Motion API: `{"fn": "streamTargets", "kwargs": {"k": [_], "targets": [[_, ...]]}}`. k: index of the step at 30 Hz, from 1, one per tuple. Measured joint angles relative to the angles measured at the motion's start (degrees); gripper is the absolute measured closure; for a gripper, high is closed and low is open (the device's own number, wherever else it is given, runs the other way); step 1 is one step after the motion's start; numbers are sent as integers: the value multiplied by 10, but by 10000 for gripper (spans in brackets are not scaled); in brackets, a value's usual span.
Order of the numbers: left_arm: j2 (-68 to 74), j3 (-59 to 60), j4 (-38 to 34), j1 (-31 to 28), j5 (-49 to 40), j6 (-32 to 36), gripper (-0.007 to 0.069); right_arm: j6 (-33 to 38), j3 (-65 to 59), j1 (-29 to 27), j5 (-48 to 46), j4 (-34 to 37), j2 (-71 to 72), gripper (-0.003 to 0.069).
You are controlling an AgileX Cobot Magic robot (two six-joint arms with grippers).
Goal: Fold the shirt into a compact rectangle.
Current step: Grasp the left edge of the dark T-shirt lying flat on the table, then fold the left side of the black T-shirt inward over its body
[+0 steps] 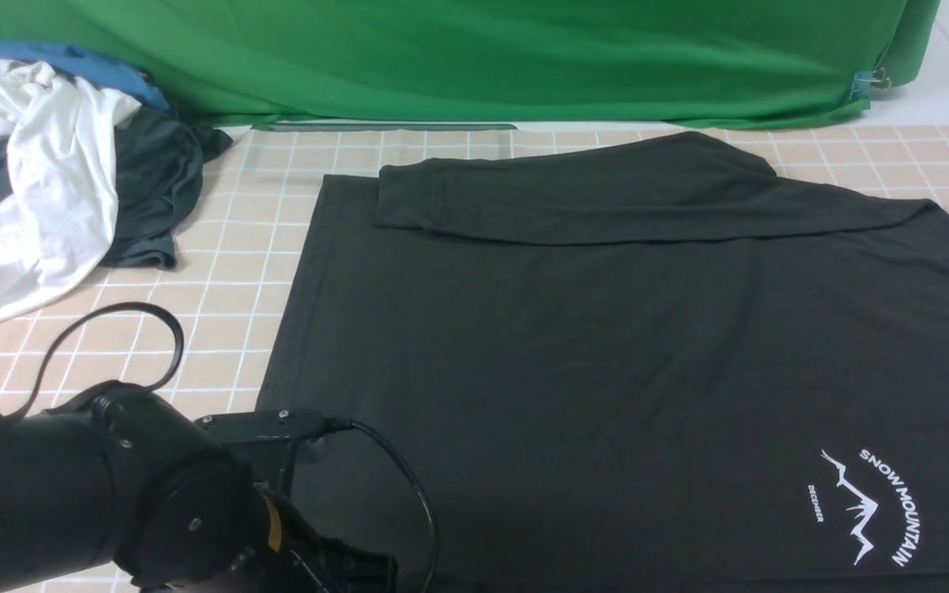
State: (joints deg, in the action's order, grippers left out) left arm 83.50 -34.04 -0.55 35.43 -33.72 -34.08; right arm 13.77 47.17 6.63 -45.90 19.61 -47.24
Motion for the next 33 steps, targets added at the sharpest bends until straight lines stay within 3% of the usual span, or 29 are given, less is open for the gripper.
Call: {"fn": "streamTargets", "kwargs": {"k": [1,4,14,18,24,33], "targets": [[-1,-3,-4,0,-2,6,546,0,0,0,0,0,0,617],[-6,-11,-6,0,-30,15,582,0,0,0,0,0,0,615],[-91,-115,-8,0,-128,21,592,0,0,0,1,0,0,605],[-95,-176,30,-4,-138,19,592,0,0,0,1,0,0,601],[-57,-269,60,-61,-151,24,592,0,0,0,6,0,0,589],[25,-343,74,-132,-144,86,592,0,0,0,6,0,0,588]]}}
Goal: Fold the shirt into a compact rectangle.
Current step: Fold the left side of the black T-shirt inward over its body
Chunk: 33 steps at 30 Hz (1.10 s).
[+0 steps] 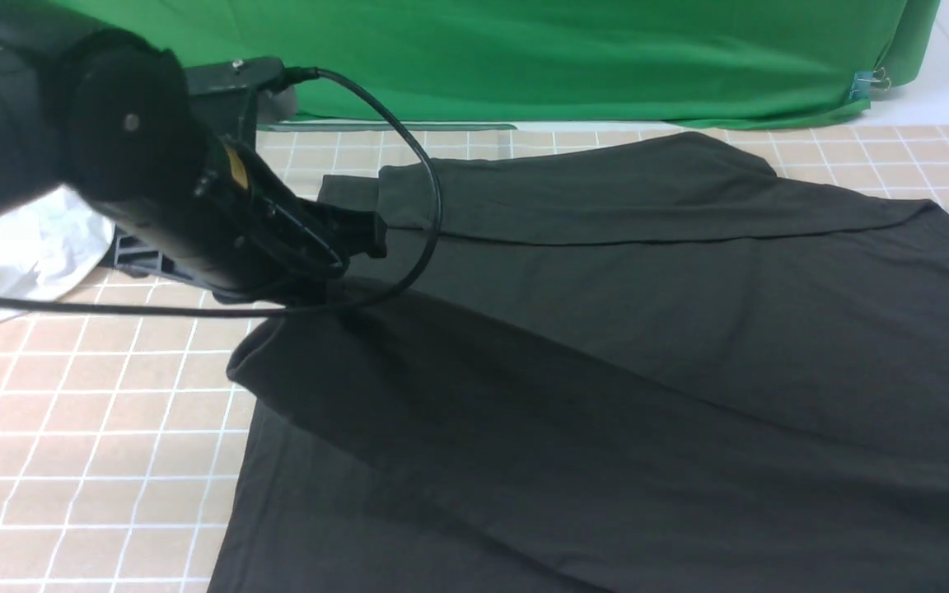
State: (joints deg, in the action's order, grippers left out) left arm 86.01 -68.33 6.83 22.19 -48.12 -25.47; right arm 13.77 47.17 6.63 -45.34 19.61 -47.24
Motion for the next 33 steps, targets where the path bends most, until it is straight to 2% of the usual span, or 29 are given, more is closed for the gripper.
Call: {"fn": "streamTargets", "kwargs": {"k": [7,14,25,28,33], "targets": [[61,-18,56,-5,50,3,592,0,0,0,3,0,0,588],[108,-40,94,-5,63,-14,592,0,0,0,3,0,0,588],[149,-44,114,-5,86,-21,588,0,0,0,4,0,0,588],[158,-44,125,-5,97,-22,543,0,0,0,4,0,0,588],[162,-44,170,-5,91,-42,365,0,0,0,4,0,0,587]]}}
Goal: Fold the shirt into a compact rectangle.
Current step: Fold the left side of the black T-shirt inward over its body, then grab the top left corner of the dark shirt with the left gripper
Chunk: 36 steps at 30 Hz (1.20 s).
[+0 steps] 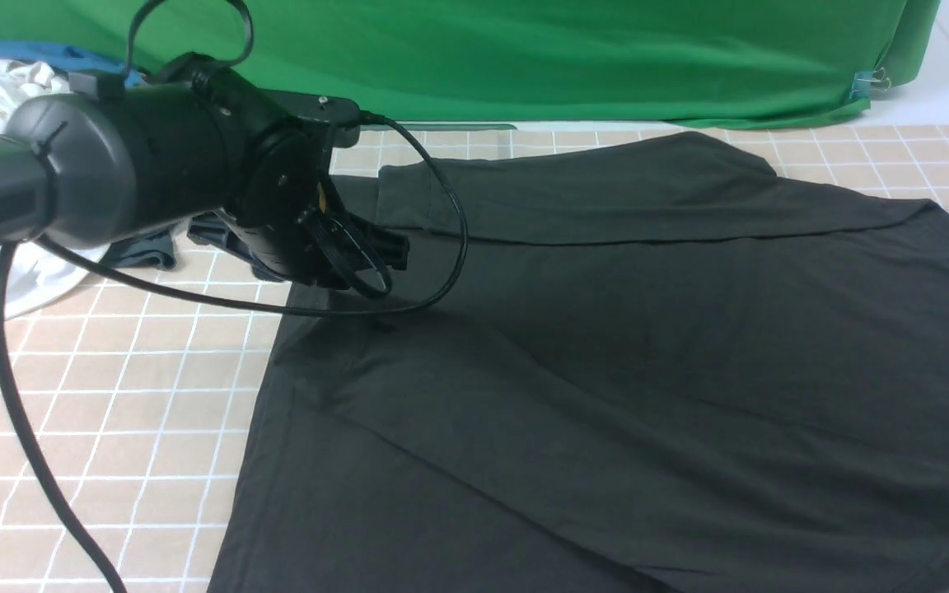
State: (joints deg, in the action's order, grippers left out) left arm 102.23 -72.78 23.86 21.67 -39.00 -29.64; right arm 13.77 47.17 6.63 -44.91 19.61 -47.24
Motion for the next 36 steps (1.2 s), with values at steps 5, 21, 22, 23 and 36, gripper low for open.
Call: {"fn": "streamTargets", "kwargs": {"k": [5,21,22,23,36], "targets": [[-5,-1,-1,0,-73,-13,272,0,0,0,-4,0,0,587],[-289,339,-301,37,-101,-10,610,0,0,0,-31,-2,0,570],[-301,362,-312,38,-101,-12,606,0,0,0,-33,-2,0,568],[-310,384,-315,38,-99,-15,587,0,0,0,-33,-2,0,568],[-277,423,-232,38,-63,-73,137,0,0,0,-26,-1,0,568]]}}
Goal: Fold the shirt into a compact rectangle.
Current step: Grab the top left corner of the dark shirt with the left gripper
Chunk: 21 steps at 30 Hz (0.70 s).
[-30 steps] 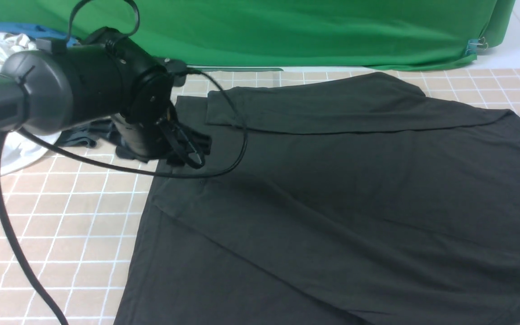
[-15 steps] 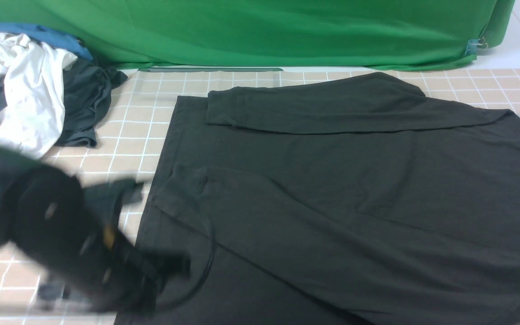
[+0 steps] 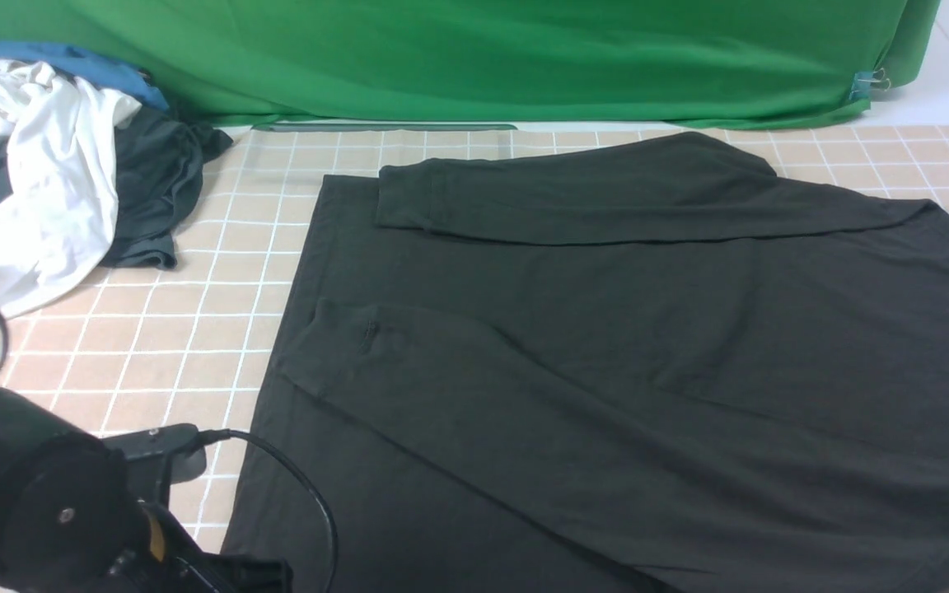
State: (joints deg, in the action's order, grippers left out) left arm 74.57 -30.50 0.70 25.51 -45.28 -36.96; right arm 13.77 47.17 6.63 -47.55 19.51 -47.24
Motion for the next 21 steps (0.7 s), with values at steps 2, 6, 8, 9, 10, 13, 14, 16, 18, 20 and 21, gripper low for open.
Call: {"fn": "streamTargets", "kwargs": {"k": [2,6,8,9,10,13,14,16,18,20,21], "targets": [[13,0,-1,0,5,0,120,0,0,0,1,1,0,568],[40,0,-2,0,15,5,167,0,0,0,1,1,0,562],[50,0,-3,0,17,11,251,0,0,0,1,1,0,559],[52,0,-7,0,21,12,314,0,0,0,1,1,0,558],[53,0,-7,0,23,14,385,0,0,0,0,1,0,557],[54,-1,-14,1,27,28,546,-3,0,0,-17,1,-1,557],[54,-3,-14,1,23,33,568,-10,0,0,-27,0,-2,557],[55,-12,-7,1,-8,40,590,-25,2,0,-58,-2,-6,557],[51,-19,1,1,-39,42,593,-35,5,0,-95,-7,-14,557],[31,-25,21,1,-77,40,593,-54,7,0,-152,-22,-31,557],[18,-26,27,1,-88,37,593,-61,8,0,-171,-28,-38,557]]}}
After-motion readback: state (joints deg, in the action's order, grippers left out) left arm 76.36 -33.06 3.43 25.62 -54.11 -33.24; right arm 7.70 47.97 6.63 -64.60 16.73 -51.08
